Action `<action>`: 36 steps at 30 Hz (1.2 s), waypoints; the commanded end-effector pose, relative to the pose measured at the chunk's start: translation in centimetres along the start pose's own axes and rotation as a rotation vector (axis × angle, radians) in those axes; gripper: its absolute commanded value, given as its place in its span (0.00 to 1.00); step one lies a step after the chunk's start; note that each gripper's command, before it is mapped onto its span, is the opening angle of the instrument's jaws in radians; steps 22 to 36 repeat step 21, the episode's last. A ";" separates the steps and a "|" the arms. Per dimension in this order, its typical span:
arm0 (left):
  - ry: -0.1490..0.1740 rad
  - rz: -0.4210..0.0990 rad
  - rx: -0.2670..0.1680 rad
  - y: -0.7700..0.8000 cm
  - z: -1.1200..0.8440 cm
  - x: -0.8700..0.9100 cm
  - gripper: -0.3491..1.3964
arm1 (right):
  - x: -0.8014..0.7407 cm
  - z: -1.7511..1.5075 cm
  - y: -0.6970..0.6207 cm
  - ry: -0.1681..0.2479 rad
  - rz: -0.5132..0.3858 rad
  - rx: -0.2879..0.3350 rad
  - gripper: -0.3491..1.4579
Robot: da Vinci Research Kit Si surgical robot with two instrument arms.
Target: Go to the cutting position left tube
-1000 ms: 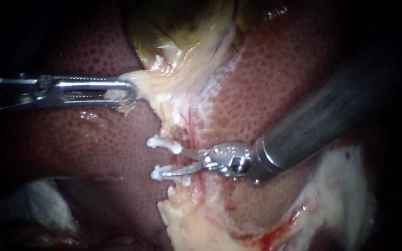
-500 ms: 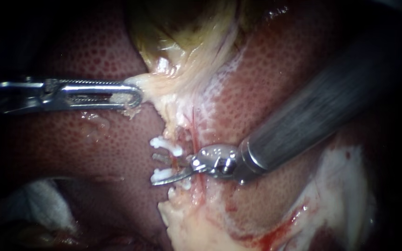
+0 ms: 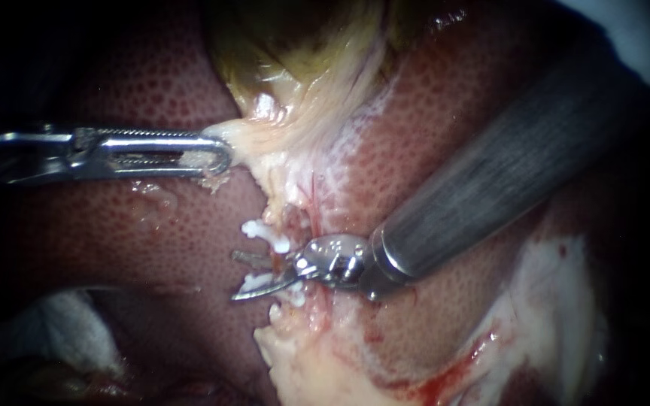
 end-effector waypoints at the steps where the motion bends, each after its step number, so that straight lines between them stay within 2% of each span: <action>1: 0.000 0.000 0.000 0.00 0.00 0.00 0.00 | 0.01 0.00 0.00 0.002 0.000 0.001 0.86; 6: 0.000 0.000 0.000 0.00 0.00 0.00 0.00 | 0.04 0.02 0.02 0.029 0.000 0.006 0.86; 11: 0.000 0.000 0.000 0.00 0.00 0.00 0.00 | 0.04 0.03 0.02 0.029 0.000 0.005 0.86; 12: 0.000 0.000 0.000 0.00 0.00 0.00 0.00 | 0.04 0.03 0.02 0.029 0.000 0.005 0.80; 36: 0.000 0.001 0.001 0.00 0.01 -0.01 0.00 | 0.03 0.01 0.01 0.028 -0.001 0.007 0.81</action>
